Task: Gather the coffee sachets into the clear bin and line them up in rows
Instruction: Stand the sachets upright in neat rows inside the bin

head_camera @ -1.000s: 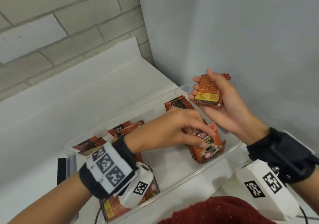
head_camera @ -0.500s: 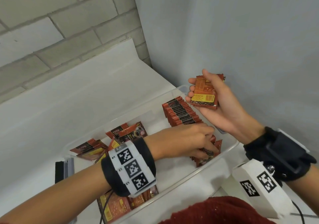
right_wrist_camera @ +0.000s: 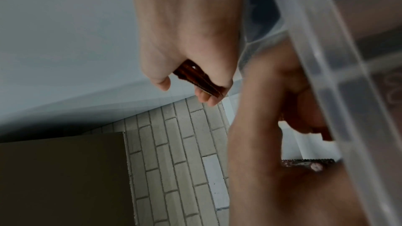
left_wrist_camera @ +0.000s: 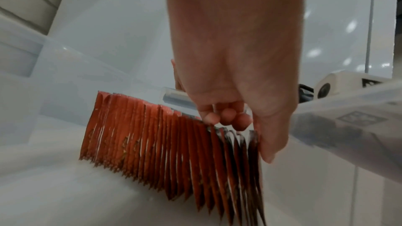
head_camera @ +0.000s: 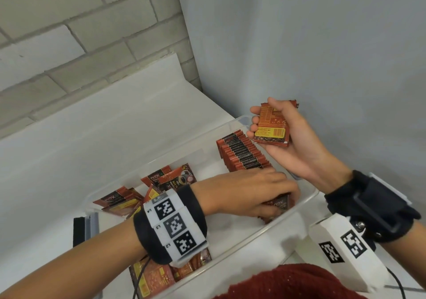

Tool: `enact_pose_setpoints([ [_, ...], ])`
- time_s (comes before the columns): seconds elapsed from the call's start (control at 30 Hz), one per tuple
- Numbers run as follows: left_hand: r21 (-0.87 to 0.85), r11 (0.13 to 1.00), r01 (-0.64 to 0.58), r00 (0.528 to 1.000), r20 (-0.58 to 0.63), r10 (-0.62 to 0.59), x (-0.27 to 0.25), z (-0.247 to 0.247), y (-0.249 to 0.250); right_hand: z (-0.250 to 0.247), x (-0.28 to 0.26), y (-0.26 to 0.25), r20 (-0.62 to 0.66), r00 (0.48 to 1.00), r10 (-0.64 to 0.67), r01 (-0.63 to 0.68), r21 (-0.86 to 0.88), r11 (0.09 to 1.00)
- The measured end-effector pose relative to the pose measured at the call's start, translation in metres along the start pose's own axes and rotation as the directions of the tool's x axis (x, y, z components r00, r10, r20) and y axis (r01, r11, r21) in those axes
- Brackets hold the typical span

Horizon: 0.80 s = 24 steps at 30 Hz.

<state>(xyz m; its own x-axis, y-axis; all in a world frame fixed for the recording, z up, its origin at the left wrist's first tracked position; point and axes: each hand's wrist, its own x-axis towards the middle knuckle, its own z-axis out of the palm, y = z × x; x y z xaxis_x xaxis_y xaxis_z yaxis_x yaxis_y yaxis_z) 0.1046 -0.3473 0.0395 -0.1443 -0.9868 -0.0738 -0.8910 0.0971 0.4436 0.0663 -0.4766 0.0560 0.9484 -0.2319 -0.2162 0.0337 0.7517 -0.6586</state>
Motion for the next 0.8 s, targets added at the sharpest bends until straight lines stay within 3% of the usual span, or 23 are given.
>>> enact_pose_setpoints([
  [0.13,-0.199,0.971,0.135,0.991,0.026,-0.132,-0.006,-0.016,0.007,0.001,0.001,0.001,-0.014,1.0,0.001,-0.001,0.019,1.0],
  [0.4,-0.36,0.874,0.325,0.942,0.046,-0.332,-0.033,-0.046,-0.008,0.002,-0.002,-0.001,0.029,0.999,-0.028,0.028,0.02,0.999],
  [0.5,-0.349,0.837,0.42,0.888,-0.03,-0.458,-0.05,-0.051,-0.021,0.002,-0.004,0.001,0.08,0.997,-0.009,0.015,-0.078,0.997],
  [0.57,-0.35,0.828,0.438,0.848,-0.144,-0.51,-0.057,-0.052,-0.026,0.001,-0.004,0.002,0.115,0.993,0.003,0.013,-0.138,0.99],
  [0.7,-0.478,0.782,0.399,0.725,-0.358,-0.588,-0.06,-0.052,-0.025,0.001,-0.005,0.002,0.159,0.987,0.025,0.017,-0.258,0.966],
  [0.8,-0.595,0.74,0.314,0.679,-0.404,-0.613,-0.055,-0.054,-0.02,0.002,-0.006,0.003,0.177,0.984,0.034,0.024,-0.317,0.948],
])
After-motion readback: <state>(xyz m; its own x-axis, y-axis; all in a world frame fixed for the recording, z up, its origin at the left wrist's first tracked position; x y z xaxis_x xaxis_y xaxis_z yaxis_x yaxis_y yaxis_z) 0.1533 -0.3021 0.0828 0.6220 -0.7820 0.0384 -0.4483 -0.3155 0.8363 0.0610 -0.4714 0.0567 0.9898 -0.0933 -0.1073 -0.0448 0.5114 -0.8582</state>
